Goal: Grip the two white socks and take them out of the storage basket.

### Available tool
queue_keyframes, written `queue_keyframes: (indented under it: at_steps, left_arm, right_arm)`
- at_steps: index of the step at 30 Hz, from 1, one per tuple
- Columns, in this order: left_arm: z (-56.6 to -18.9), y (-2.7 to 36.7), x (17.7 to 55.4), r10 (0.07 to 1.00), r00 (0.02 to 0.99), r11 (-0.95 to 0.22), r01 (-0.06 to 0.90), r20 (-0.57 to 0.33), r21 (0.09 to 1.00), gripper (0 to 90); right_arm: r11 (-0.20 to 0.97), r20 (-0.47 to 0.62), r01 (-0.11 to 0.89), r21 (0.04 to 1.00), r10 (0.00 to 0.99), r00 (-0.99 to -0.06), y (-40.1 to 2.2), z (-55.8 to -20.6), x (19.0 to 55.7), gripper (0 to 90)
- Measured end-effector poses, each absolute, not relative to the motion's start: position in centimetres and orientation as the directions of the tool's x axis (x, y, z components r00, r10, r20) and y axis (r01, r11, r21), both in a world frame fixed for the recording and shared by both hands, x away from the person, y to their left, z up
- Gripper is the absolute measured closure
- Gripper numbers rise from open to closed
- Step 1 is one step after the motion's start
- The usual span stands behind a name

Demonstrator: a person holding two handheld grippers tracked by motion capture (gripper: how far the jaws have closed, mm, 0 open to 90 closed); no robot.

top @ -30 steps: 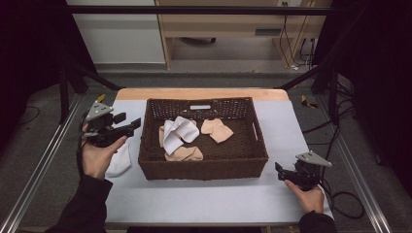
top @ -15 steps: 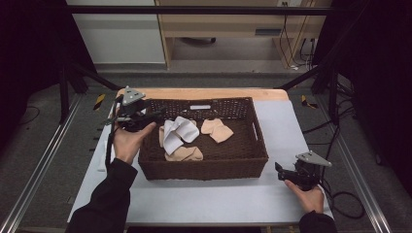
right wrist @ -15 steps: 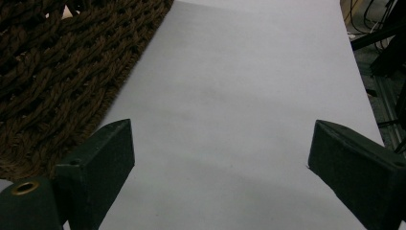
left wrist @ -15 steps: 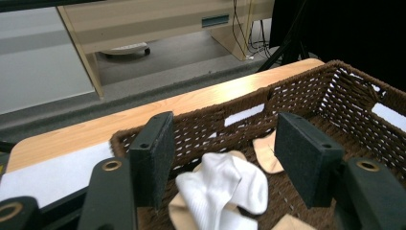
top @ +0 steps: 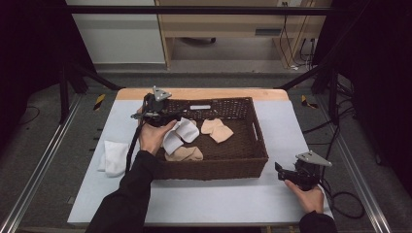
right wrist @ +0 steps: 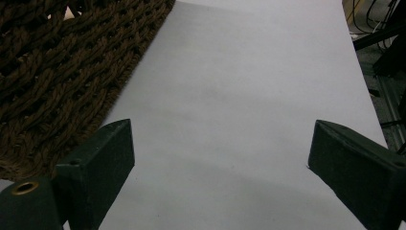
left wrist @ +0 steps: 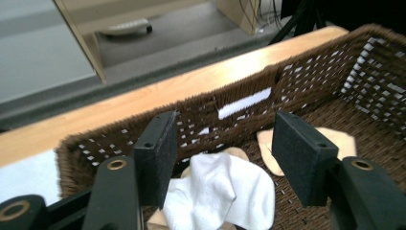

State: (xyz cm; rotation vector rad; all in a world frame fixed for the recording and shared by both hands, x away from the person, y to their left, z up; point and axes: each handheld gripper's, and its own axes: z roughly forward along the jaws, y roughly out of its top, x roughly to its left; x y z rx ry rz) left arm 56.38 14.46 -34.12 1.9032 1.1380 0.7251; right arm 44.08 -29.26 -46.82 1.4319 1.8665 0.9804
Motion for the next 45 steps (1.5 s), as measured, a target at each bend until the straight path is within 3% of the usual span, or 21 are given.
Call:
queue_keyframes:
  at_steps: [12,26,33,42,45]
  left_arm:
    - [-38.7,14.1,58.8,0.904,0.423,-0.317,0.555,0.067,0.769,36.6]
    - [-40.2,13.7,58.9,0.884,0.461,-0.370,0.588,0.078,0.719,35.2]
    - [-40.5,13.5,59.0,0.879,0.459,-0.410,0.591,0.128,0.695,49.9]
    - [-40.4,13.6,59.1,0.877,0.478,-0.385,0.636,0.050,0.669,82.6]
    - [-39.9,13.7,58.8,0.869,0.493,-0.373,0.614,0.031,0.695,85.5]
  right_arm:
    - [0.139,0.001,0.542,0.829,0.968,-0.250,-29.3,-46.8,44.1,8.8]
    - [0.139,0.001,0.541,0.829,0.968,-0.250,-29.3,-46.9,44.1,8.8]
    - [0.144,-0.004,0.542,0.828,0.968,-0.251,-29.3,-46.9,44.2,8.8]
    - [0.143,-0.003,0.542,0.828,0.968,-0.251,-29.4,-46.9,44.1,8.9]
    - [0.140,0.000,0.542,0.829,0.968,-0.250,-29.4,-46.9,44.1,8.9]
